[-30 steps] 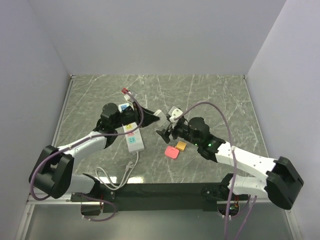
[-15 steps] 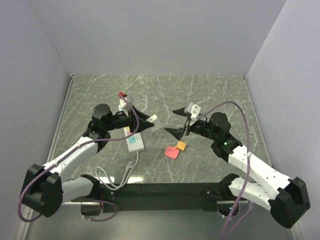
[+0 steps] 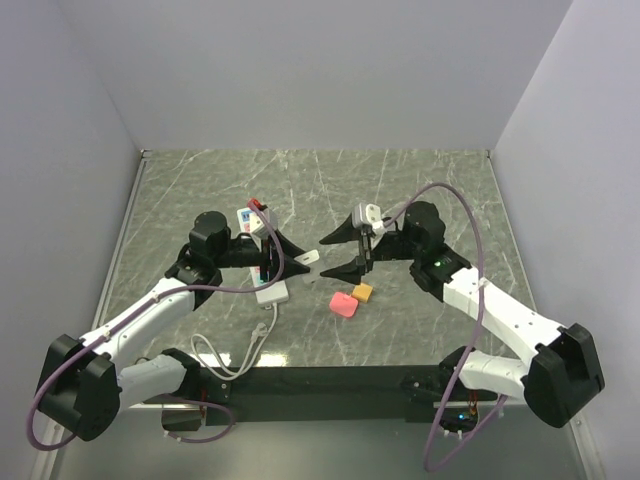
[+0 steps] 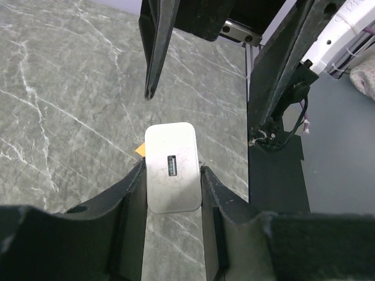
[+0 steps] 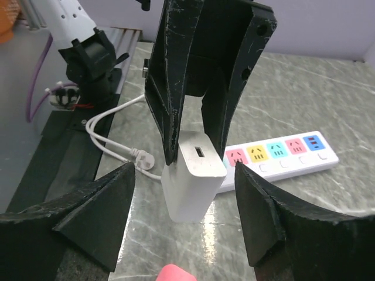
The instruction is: Insert the plug
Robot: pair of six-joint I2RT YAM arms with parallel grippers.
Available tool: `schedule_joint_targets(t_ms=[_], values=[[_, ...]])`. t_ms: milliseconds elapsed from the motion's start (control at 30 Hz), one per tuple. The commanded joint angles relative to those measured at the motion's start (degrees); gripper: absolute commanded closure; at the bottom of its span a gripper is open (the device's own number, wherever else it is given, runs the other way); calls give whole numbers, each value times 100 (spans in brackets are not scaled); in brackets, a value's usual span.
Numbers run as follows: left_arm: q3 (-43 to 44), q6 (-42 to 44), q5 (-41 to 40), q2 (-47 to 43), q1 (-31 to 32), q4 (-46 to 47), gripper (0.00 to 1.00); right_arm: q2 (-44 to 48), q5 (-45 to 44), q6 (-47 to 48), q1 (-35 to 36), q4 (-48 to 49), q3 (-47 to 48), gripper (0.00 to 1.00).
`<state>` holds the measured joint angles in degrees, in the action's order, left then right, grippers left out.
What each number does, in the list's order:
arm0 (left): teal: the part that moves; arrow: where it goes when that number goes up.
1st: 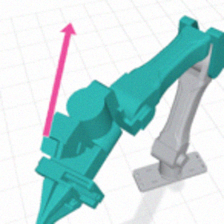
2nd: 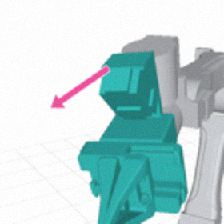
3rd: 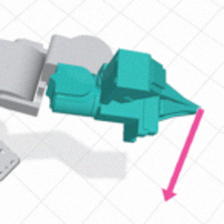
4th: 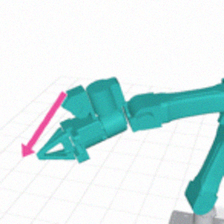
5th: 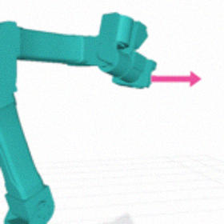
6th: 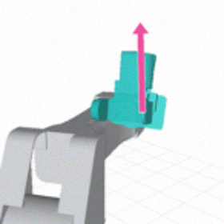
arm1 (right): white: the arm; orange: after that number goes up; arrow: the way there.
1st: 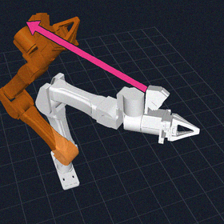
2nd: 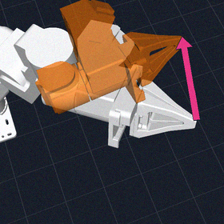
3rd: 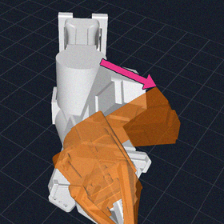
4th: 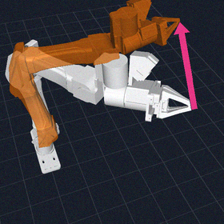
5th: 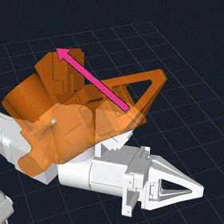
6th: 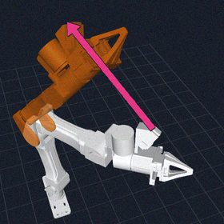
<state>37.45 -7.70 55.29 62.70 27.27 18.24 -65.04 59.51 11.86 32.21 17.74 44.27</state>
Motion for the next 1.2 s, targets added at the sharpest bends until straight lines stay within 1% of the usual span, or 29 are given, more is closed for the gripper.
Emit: schedule_joint_targets(t_ms=[0, 167, 267, 367, 433, 533, 733, 867, 1000, 1067, 1133, 1167], values=[[166, 226, 114, -73, 42, 118, 100, -263, 369, 9, -21, -24, 327, 26], [201, 261, 105, 6, 103, 57, 100, -510, 237, 1, 40, -51, 450, 25], [201, 287, 96, -21, 130, 57, 100, -703, 27, 124, 128, -278, 600, 25], [192, 287, 123, -38, 156, 74, 100, -852, 113, 133, 180, -288, 688, 25], [184, 305, 114, -56, 156, 57, 100, -914, 123, 211, 224, -384, 758, 28], [166, 305, 61, -91, 174, 83, 100, -1028, 52, 299, 251, -648, 881, 37], [131, 322, -106, -187, 174, 66, 100, -1108, -26, 387, 269, -859, 890, 43], [96, 340, -194, -267, 165, 48, 100, -1116, -115, 440, 269, -947, 846, 43], [60, 340, -229, -328, 174, 66, 100, -1134, -185, 449, 277, -983, 829, 38], [60, 348, -229, -337, 174, 48, 100, -1134, -176, 493, 269, -1035, 820, 38], [60, 340, -220, -346, 174, 57, 100, -1143, -80, 545, 260, -1088, 846, 39], [60, 348, -220, -337, 174, 57, 100, -1160, 25, 598, 260, -1132, 864, 41]])
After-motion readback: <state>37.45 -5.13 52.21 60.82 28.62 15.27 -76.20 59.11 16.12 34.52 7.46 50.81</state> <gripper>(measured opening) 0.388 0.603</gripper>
